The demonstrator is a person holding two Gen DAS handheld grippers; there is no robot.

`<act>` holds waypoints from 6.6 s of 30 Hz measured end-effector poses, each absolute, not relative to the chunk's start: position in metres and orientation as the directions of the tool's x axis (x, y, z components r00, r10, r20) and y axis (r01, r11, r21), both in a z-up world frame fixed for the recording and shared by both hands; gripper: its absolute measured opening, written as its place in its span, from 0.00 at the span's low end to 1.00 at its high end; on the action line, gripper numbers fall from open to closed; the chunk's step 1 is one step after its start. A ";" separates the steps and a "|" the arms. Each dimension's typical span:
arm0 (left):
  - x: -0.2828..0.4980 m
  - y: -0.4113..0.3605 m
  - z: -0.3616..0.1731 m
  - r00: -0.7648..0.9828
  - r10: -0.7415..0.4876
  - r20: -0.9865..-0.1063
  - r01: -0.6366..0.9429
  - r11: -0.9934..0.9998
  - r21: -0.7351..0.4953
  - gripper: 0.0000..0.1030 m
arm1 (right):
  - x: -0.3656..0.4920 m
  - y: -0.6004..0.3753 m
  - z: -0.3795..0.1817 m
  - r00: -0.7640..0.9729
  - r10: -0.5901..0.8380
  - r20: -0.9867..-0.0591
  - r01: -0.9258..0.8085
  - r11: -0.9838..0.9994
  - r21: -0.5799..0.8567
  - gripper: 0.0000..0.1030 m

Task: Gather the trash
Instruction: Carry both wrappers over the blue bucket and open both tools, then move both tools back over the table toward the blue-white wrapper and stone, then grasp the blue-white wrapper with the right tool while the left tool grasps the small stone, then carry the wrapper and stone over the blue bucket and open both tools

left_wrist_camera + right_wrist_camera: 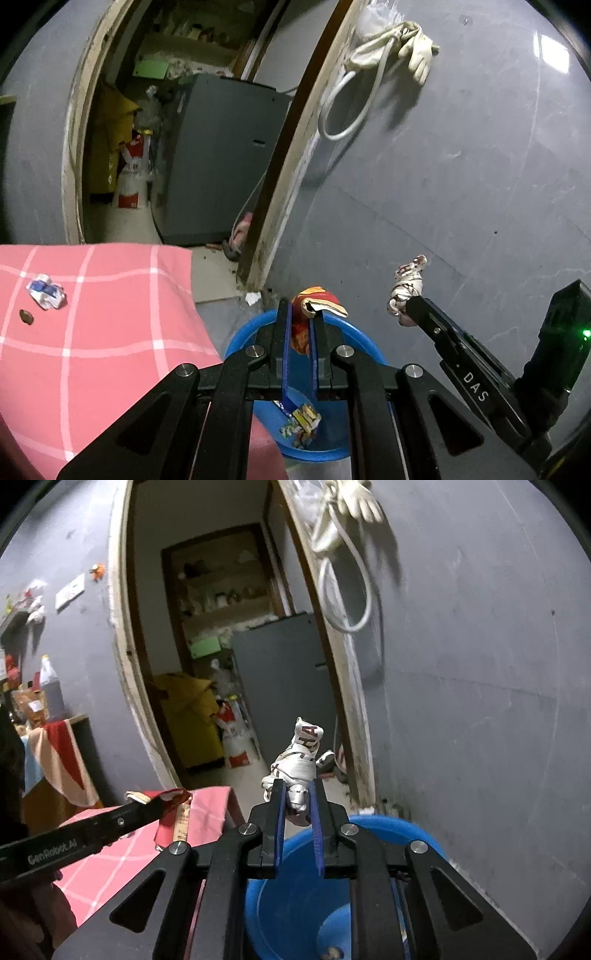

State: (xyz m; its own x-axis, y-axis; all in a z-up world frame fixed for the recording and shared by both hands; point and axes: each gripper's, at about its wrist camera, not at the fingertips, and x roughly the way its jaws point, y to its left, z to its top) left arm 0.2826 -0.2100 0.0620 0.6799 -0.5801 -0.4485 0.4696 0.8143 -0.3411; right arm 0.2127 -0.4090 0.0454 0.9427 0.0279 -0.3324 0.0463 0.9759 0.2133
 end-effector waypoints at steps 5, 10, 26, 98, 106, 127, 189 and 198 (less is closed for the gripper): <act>0.295 -0.219 0.047 0.637 -0.584 -0.504 0.455 0.812 -0.366 0.07 | 0.221 -0.414 0.036 0.920 0.030 -0.390 0.069 0.969 0.237 0.12; 0.309 -0.224 0.031 0.584 -0.582 -0.566 0.435 0.813 -0.387 0.17 | 0.226 -0.414 0.033 0.909 0.024 -0.417 0.085 0.967 0.239 0.12; 0.305 -0.184 0.036 0.655 -0.547 -0.521 0.371 0.833 -0.410 0.53 | 0.228 -0.411 0.034 0.914 0.039 -0.403 0.067 0.967 0.244 0.32; 0.323 0.035 -0.003 0.736 -0.121 -0.666 0.040 0.990 -0.135 0.63 | 0.367 -0.194 0.020 0.678 0.477 -0.559 -0.479 0.864 0.156 0.73; 0.342 0.009 -0.018 0.641 -0.170 -0.748 0.111 0.986 -0.128 0.52 | 0.385 -0.190 0.003 0.590 0.468 -0.658 -0.465 0.863 0.197 0.65; 0.369 0.014 -0.016 0.592 -0.201 -0.781 0.093 0.979 -0.181 0.08 | 0.406 -0.172 -0.013 0.465 0.519 -0.717 -0.504 0.821 0.268 0.65; 0.230 -0.160 0.099 0.780 -0.564 -0.270 0.495 0.821 -0.284 0.04 | 0.183 -0.367 0.068 0.953 0.203 -0.225 -0.183 0.977 0.108 0.20; 0.246 -0.210 0.079 0.706 -0.600 -0.377 0.518 0.800 -0.302 0.04 | 0.187 -0.406 0.047 0.933 0.120 -0.339 -0.056 0.979 0.194 0.20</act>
